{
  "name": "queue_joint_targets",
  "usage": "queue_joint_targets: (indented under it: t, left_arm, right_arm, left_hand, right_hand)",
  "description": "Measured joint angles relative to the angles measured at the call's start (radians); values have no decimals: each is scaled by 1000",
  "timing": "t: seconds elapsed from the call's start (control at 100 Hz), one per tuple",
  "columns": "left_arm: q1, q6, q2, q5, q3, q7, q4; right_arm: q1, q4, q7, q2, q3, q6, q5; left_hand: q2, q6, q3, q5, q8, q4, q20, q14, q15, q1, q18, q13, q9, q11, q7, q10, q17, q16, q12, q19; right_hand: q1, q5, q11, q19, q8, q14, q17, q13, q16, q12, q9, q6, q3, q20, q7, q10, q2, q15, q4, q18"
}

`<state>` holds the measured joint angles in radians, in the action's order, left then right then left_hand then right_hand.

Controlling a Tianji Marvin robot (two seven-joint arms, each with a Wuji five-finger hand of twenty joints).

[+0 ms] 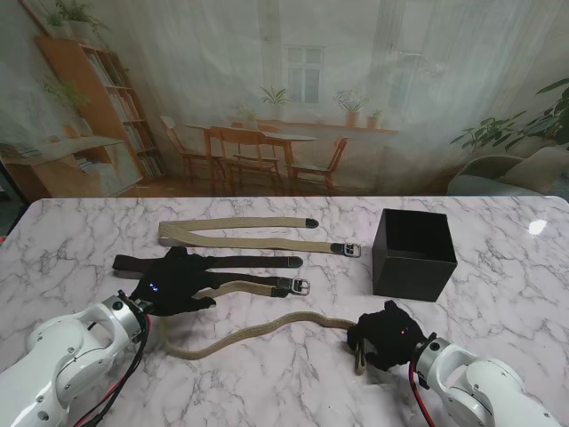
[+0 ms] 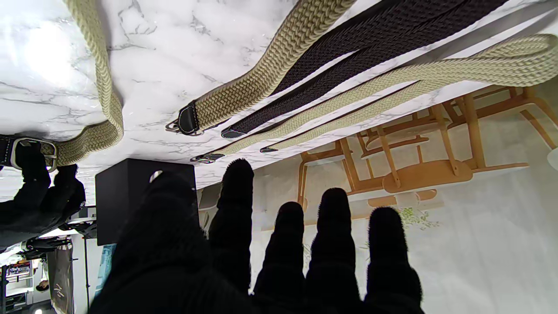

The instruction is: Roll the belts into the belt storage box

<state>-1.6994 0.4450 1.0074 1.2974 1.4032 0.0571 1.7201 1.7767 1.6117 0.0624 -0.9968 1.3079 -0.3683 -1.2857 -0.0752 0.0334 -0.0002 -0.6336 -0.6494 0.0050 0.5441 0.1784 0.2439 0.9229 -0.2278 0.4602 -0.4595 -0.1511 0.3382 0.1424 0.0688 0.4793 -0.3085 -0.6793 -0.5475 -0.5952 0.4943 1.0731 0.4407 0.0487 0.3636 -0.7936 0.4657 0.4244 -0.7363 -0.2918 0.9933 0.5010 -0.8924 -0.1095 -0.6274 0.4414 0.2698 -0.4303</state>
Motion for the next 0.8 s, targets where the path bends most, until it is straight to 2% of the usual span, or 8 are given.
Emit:
queue_joint_targets:
  t: [0.09,0.15,0.26,0.35,0.48,0.57,0.68,0.8]
  left_arm:
    - [-7,0,0,3,3,8,0]
    - [-11,1,0,3,6,12,0]
    - [-14,3,0,3,7,16,0]
    - [-15,3,0,3,8,17,0]
    - [-19,4,0,3,10,18,1]
    - [-22,4,0,4,12,17,3]
    - [-23,5,0,6,13,18,3]
    - [-23,7,0,6,13,23,3]
  right_arm:
    - [2,-7,14,-1,-1,1,3]
    - [3,-8,11,-2,-3,3,21]
    - [2,-10,-8,-4,-11,8,55]
    - [0,-10,-28,-7,-16,20,81]
    - [-11,-17,-17,-10,-31,40,117]
    - [-21,-49,73,-13,-48,46,93]
    - [-25,-57,95,-16,-50,54,79]
    - [-36,-73,113,-19,-61,53,102]
  left_hand:
    - [0,0,0,0,0,0,0,0,0,0,0,0,0,0,0,0,0,0,0,1]
    - [0,0,0,0,0,0,0,0,0,0,0,0,0,0,0,0,0,0,0,12]
    - [0,0,0,0,0,0,0,0,-2,0,0,0,0,0,0,0,0,0,0,12]
    - [0,0,0,0,0,0,0,0,-2,0,0,0,0,0,0,0,0,0,0,12]
    - [0,0,0,0,0,0,0,0,-3,0,-1,0,0,0,0,0,0,0,0,12]
    - [0,0,0,0,0,0,0,0,-3,0,-1,0,0,0,0,0,0,0,0,12]
    - [0,0,0,0,0,0,0,0,-3,0,-1,0,0,0,0,0,0,0,0,12]
    - [0,0,0,0,0,0,0,0,-3,0,-1,0,0,0,0,0,0,0,0,12]
  right_hand:
    - [2,-2,-35,-8,-29,5,-10,73,-23,-72,120,0,-3,6,-27,-25,0,7,0,-6]
    - [27,-27,-58,-24,-79,22,-11,106,-56,-122,170,10,-4,6,-56,-78,0,-21,5,-17]
    - [40,-54,-85,-37,-114,48,-11,136,-111,-168,252,93,0,5,-137,-140,1,-86,7,-18]
    - [34,-54,-93,-47,-138,65,-7,156,-143,-179,219,141,10,-23,-197,-150,2,-109,7,-31]
    - [23,-36,-43,-32,-149,84,50,61,-147,-166,-3,169,4,-34,-280,-41,36,-133,9,-39]
    - [23,2,58,18,-142,29,87,-54,-81,-70,-116,168,-4,-34,-326,35,52,-97,13,-37]
    - [23,28,163,105,-56,9,143,-116,-15,36,-219,142,-26,2,-340,54,52,-92,13,23]
    - [24,28,212,176,-51,-13,183,-263,41,50,-341,141,-31,13,-312,75,63,102,15,102]
